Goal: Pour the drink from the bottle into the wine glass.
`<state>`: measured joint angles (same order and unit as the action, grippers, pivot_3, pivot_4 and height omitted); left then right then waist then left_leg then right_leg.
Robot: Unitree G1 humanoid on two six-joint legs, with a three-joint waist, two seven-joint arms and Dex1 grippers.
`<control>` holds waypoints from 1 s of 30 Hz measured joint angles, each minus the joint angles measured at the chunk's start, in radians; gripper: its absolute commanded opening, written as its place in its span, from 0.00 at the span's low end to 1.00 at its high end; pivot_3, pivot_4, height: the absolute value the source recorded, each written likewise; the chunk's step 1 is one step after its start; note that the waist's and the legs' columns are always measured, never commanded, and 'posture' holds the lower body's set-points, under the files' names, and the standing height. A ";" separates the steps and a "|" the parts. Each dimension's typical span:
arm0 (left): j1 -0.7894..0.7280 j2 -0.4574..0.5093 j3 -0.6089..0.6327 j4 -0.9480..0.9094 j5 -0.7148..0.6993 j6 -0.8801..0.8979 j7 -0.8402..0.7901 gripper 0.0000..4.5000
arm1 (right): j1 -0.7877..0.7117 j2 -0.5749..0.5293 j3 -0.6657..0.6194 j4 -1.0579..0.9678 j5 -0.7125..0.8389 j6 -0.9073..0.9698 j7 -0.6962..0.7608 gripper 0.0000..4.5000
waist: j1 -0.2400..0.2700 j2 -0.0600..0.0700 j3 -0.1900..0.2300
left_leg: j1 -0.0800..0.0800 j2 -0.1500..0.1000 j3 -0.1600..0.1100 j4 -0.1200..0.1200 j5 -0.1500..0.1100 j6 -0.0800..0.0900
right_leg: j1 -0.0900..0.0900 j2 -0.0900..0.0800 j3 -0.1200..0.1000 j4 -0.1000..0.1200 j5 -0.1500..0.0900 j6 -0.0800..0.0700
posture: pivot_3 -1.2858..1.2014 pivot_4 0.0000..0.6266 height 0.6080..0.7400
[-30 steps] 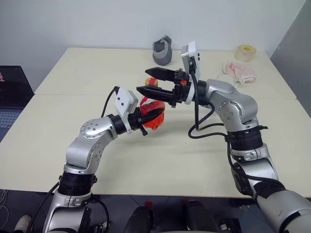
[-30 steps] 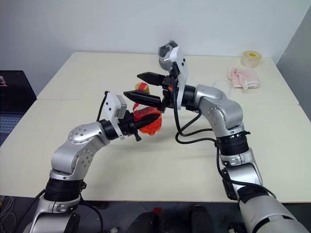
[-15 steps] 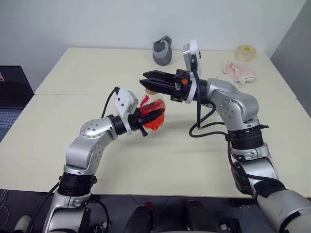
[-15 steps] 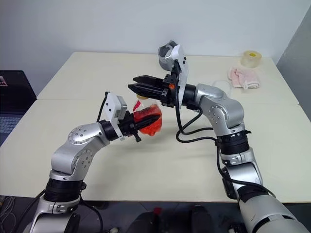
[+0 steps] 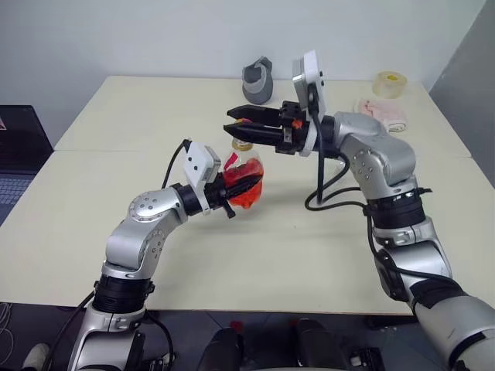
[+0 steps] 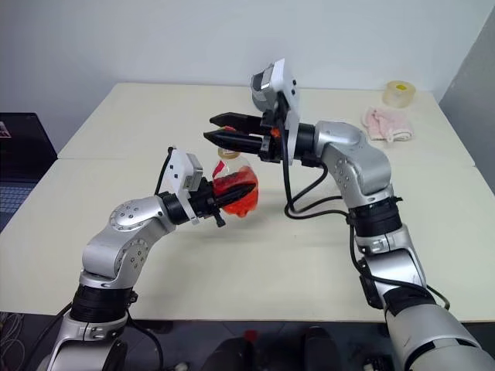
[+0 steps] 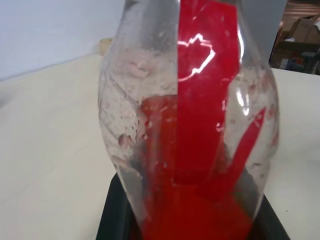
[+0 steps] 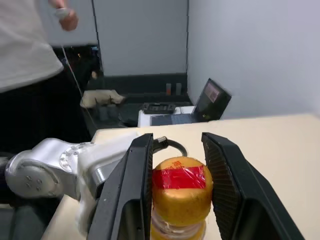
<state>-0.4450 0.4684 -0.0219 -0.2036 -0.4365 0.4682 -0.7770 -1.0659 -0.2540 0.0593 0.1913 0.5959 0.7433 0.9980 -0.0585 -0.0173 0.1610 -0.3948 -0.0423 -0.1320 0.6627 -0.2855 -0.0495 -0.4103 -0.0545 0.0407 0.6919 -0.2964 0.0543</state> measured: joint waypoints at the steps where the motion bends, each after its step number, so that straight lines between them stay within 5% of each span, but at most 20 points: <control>1: 0.001 0.001 0.000 0.000 0.001 0.000 0.000 0.18 | -0.005 0.002 -0.019 0.008 0.031 0.066 -0.018 0.28 | 0.000 0.000 0.000 | 0.000 0.000 0.000 0.000 0.000 0.000 | 0.000 0.000 0.000 0.000 0.000 0.000 | 0.52 0.24 1.00; 5: 0.009 0.001 0.000 0.000 0.000 0.000 0.000 0.18 | -0.015 -0.012 -0.090 0.012 0.120 0.251 -0.083 0.28 | 0.002 0.000 0.000 | -0.001 0.000 0.000 0.000 0.000 0.000 | 0.000 0.000 0.000 -0.001 0.000 0.000 | 0.52 0.24 1.00; 13: 0.036 0.006 0.004 -0.012 0.000 0.000 0.002 0.18 | 0.065 -0.130 -0.119 -0.167 0.148 0.309 -0.110 0.28 | 0.003 0.000 0.000 | -0.002 0.000 0.000 0.000 0.000 0.000 | 0.000 0.000 0.000 -0.002 0.000 0.000 | 0.52 0.24 1.00; 22: 0.075 0.012 0.016 -0.045 -0.001 0.002 0.004 0.18 | 0.521 -0.256 -0.110 -0.502 0.002 0.110 -0.226 0.28 | 0.011 0.000 0.000 | -0.002 0.000 0.001 0.000 0.000 0.001 | 0.001 0.000 0.000 -0.002 0.000 0.000 | 0.52 0.24 1.00; 30: 0.040 -0.005 0.008 -0.034 -0.001 0.002 0.002 0.18 | 0.729 -0.158 -0.153 -0.397 -0.272 -0.147 -0.559 0.28 | 0.010 0.000 0.000 | 0.000 0.000 0.001 0.000 0.000 0.000 | 0.002 0.001 0.000 -0.001 0.000 0.000 | 0.52 0.24 1.00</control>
<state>-0.4049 0.4634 -0.0138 -0.2379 -0.4373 0.4701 -0.7749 -0.3371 -0.4121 -0.0934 -0.2058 0.3235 0.5966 0.4386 -0.0481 -0.0176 0.1609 -0.3946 -0.0424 -0.1306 0.6631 -0.2856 -0.0493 -0.4080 -0.0538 0.0409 0.6909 -0.2964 0.0545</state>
